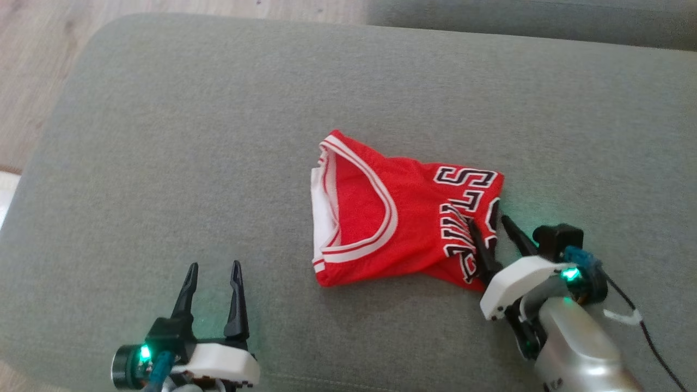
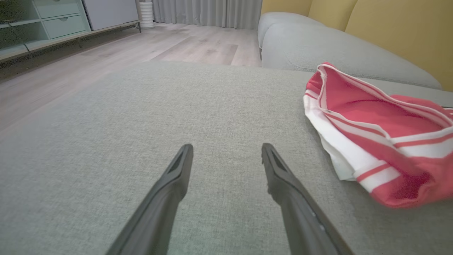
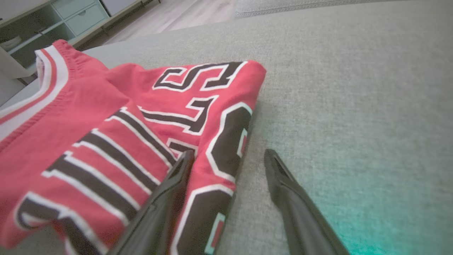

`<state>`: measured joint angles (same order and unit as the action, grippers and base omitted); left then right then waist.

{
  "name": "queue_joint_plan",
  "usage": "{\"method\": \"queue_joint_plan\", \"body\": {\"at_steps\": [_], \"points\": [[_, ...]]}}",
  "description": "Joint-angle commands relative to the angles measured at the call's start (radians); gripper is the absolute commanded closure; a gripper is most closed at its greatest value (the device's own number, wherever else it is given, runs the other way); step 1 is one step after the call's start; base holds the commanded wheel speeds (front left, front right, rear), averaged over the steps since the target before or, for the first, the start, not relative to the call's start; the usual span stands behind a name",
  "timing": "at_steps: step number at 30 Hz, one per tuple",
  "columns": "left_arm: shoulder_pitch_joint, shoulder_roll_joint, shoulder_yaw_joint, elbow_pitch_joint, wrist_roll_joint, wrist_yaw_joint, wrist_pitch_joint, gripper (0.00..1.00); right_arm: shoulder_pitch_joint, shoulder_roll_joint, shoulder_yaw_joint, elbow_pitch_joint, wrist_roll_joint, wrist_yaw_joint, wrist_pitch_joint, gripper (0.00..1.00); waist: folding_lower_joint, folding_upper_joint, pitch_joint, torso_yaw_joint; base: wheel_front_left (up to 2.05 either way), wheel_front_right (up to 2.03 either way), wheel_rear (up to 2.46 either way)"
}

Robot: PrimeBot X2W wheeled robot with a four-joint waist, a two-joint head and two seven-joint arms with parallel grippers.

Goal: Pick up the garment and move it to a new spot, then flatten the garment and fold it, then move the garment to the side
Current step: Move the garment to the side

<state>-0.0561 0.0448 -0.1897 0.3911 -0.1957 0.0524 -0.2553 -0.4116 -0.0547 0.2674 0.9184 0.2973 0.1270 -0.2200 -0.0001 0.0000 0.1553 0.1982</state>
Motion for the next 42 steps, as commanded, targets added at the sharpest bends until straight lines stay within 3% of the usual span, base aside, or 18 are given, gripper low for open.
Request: {"method": "queue_joint_plan", "body": {"at_steps": [1,2,3,9,22,25,32,39,42], "points": [[-0.031,0.005,0.030,-0.025,-0.005,0.004,-0.006,0.00,-0.020,0.004,0.025,0.005,-0.005,0.004,0.002,0.38,0.0001,0.0000,0.010,0.016,0.00,0.00,0.00],[-0.030,0.005,0.030,-0.027,-0.007,0.005,-0.006,0.00,-0.024,0.004,0.026,0.018,-0.002,0.004,-0.004,0.79,0.0001,0.0000,0.011,0.017,0.00,0.00,0.00],[-0.029,0.005,0.030,-0.027,-0.008,0.006,-0.006,0.00,-0.027,0.004,0.028,0.024,0.001,0.004,-0.012,1.00,0.0001,0.0000,0.013,0.016,0.00,0.00,0.00],[-0.040,0.005,0.004,-0.033,-0.010,-0.001,-0.006,0.00,-0.037,0.005,0.005,-0.016,0.035,0.004,-0.040,1.00,0.0001,0.0000,0.003,-0.066,0.00,0.00,0.00],[-0.104,0.005,-0.048,-0.030,-0.014,-0.010,-0.006,0.00,0.015,0.005,0.022,-0.227,0.062,0.004,-0.042,1.00,0.0001,0.0000,0.020,-0.552,0.00,0.00,0.00],[-0.108,0.005,-0.051,-0.022,-0.008,-0.015,-0.006,0.00,0.028,0.005,0.022,-0.249,0.066,0.004,-0.042,1.00,0.0001,0.0000,0.029,-0.610,0.00,0.00,0.00],[-0.120,0.005,-0.047,-0.007,0.019,-0.029,-0.006,0.00,0.023,0.005,0.004,-0.293,0.062,0.004,-0.042,1.00,0.0001,0.0000,0.056,-0.665,0.00,0.00,0.00],[-0.134,0.005,-0.041,0.006,0.043,-0.043,-0.006,0.00,-0.106,-0.021,-0.047,-0.296,-0.037,0.004,-0.042,1.00,0.0001,0.0000,0.086,-0.655,0.00,0.00,0.00],[-0.144,0.005,-0.046,0.011,0.047,-0.051,-0.006,0.00,-0.203,-0.067,-0.060,-0.262,-0.090,0.004,-0.042,1.00,0.0001,0.0000,0.099,-0.631,0.00,0.00,0.00]]}}
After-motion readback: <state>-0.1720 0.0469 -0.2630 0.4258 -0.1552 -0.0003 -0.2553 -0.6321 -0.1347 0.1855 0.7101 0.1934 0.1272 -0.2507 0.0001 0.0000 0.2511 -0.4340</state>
